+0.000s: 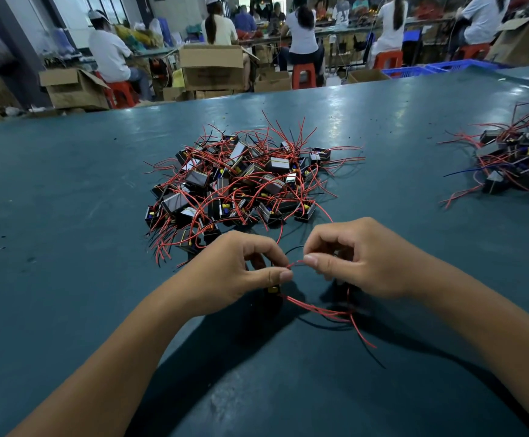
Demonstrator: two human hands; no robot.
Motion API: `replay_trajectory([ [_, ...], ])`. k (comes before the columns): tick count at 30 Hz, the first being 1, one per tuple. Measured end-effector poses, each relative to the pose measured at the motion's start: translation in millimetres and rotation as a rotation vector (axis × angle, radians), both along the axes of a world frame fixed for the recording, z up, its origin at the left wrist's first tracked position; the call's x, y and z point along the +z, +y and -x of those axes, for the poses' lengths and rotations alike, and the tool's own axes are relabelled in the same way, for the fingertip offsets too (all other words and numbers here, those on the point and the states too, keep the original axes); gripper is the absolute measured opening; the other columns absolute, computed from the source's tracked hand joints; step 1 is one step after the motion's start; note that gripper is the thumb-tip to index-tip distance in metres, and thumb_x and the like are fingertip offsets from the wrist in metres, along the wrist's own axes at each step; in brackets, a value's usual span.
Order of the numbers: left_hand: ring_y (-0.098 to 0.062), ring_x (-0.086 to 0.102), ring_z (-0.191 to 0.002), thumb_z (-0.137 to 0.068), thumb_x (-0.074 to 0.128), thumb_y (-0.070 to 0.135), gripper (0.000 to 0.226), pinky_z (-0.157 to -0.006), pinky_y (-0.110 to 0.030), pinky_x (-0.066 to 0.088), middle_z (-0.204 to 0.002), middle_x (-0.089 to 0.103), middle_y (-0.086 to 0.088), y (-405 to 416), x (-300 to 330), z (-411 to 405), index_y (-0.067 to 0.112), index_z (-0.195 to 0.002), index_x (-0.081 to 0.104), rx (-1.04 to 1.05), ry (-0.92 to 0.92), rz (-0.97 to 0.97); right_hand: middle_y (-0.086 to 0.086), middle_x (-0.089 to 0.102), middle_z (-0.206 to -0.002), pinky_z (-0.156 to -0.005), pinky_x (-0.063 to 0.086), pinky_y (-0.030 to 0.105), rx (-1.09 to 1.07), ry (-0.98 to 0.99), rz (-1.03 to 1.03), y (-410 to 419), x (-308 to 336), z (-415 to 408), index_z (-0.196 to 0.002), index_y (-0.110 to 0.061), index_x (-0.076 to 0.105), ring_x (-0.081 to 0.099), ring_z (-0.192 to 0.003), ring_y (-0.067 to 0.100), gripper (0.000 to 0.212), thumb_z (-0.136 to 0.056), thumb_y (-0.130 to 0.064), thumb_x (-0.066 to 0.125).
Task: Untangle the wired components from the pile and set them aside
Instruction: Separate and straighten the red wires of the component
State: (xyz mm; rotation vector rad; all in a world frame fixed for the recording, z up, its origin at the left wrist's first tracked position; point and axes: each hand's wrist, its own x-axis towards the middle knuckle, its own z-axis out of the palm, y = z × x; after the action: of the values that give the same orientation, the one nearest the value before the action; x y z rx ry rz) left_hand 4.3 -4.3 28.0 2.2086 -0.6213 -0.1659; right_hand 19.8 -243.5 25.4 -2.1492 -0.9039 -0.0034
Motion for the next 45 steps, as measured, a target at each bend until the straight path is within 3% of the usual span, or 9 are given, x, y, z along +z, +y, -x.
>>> replay_trajectory([
  [6,-0.006,0.054,-0.050,-0.092,0.070,0.030,0.019,-0.050,-0.019,0.043,-0.059,0.062,0.006,5.1,0.4,-5.1,0.019,-0.077,0.066,0.230,-0.065,0.166,-0.005,0.070,-0.076,-0.068,0.055,0.023,-0.269,-0.052,-0.243,-9.6,1.5,-11.2,-0.086,-0.023,0.067,0.067,-0.068,0.010,0.012,-0.096,-0.019,0.063],
  [10,-0.005,0.058,-0.049,-0.089,0.070,0.044,0.027,-0.051,-0.022,0.046,-0.062,0.068,0.005,1.4,-9.5,-5.6,0.022,-0.073,0.066,0.312,-0.062,-0.057,-0.012,0.068,-0.074,-0.065,0.043,0.006,-0.358,-0.086,-0.113,-2.5,-7.0,-10.9,-0.085,-0.024,0.067,0.062,-0.068,-0.003,0.008,-0.089,-0.018,0.072],
  [15,0.005,0.055,-0.053,-0.089,0.073,0.034,0.010,-0.059,-0.021,0.040,-0.072,0.070,0.012,-15.0,-21.4,-5.6,0.026,-0.083,0.073,0.335,-0.031,0.004,-0.011,0.072,-0.074,-0.069,0.052,0.021,-0.312,0.024,0.060,0.3,-5.1,-11.3,-0.085,-0.025,0.069,0.066,-0.070,0.001,0.010,-0.084,-0.029,0.078],
  [19,0.004,0.054,-0.049,-0.088,0.076,0.024,0.005,-0.052,-0.012,0.039,-0.065,0.069,0.019,-20.3,-21.6,-4.7,0.021,-0.085,0.073,0.262,-0.007,0.065,-0.016,0.071,-0.076,-0.066,0.047,0.010,-0.240,0.022,0.191,0.0,1.9,-5.9,-0.092,-0.025,0.071,0.065,-0.070,-0.004,0.016,-0.081,-0.033,0.080],
  [26,-0.006,0.051,-0.054,-0.088,0.075,0.020,0.008,-0.054,-0.018,0.043,-0.079,0.068,0.015,-17.6,-18.9,-4.0,0.026,-0.088,0.070,0.205,-0.060,0.039,-0.012,0.071,-0.086,-0.070,0.043,0.015,-0.138,-0.155,0.387,5.5,3.0,1.9,-0.099,-0.026,0.073,0.056,-0.073,0.002,0.010,-0.091,-0.031,0.068],
  [32,-0.009,0.061,-0.059,-0.094,0.068,0.028,0.009,-0.059,-0.026,0.050,-0.074,0.068,0.015,-20.1,-17.9,-2.2,0.026,-0.085,0.068,0.184,-0.067,0.077,-0.017,0.062,-0.054,-0.049,0.039,0.009,-0.271,0.048,0.137,3.4,2.0,1.1,-0.081,-0.026,0.066,0.057,-0.045,0.001,0.010,-0.089,-0.026,0.070],
  [34,-0.013,0.063,-0.061,-0.095,0.068,0.027,0.010,-0.062,-0.029,0.052,-0.073,0.068,0.014,-21.2,-17.9,-1.1,0.024,-0.086,0.068,0.175,-0.063,0.082,-0.015,0.063,-0.054,-0.046,0.039,0.011,-0.248,0.103,0.110,5.5,2.0,2.9,-0.080,-0.027,0.066,0.057,-0.040,0.006,0.012,-0.093,-0.027,0.067],
  [38,0.000,0.056,-0.056,-0.094,0.069,0.026,0.011,-0.056,-0.015,0.044,-0.068,0.066,0.018,-22.3,-19.2,-0.6,0.024,-0.083,0.068,0.179,-0.066,0.087,0.001,0.071,-0.065,-0.044,0.045,0.019,-0.337,0.375,-0.150,11.6,-0.9,3.4,-0.085,-0.013,0.063,0.060,-0.045,0.010,0.014,-0.099,-0.014,0.059],
  [45,-0.001,0.060,-0.058,-0.094,0.068,0.025,0.012,-0.058,-0.017,0.045,-0.070,0.068,0.013,-25.5,-22.5,1.8,0.025,-0.082,0.070,0.218,-0.067,0.140,0.007,0.066,-0.065,-0.039,0.034,0.015,-0.292,0.670,-0.448,19.2,0.9,5.5,-0.090,-0.006,0.059,0.045,-0.043,0.007,0.017,-0.102,-0.006,0.047],
])
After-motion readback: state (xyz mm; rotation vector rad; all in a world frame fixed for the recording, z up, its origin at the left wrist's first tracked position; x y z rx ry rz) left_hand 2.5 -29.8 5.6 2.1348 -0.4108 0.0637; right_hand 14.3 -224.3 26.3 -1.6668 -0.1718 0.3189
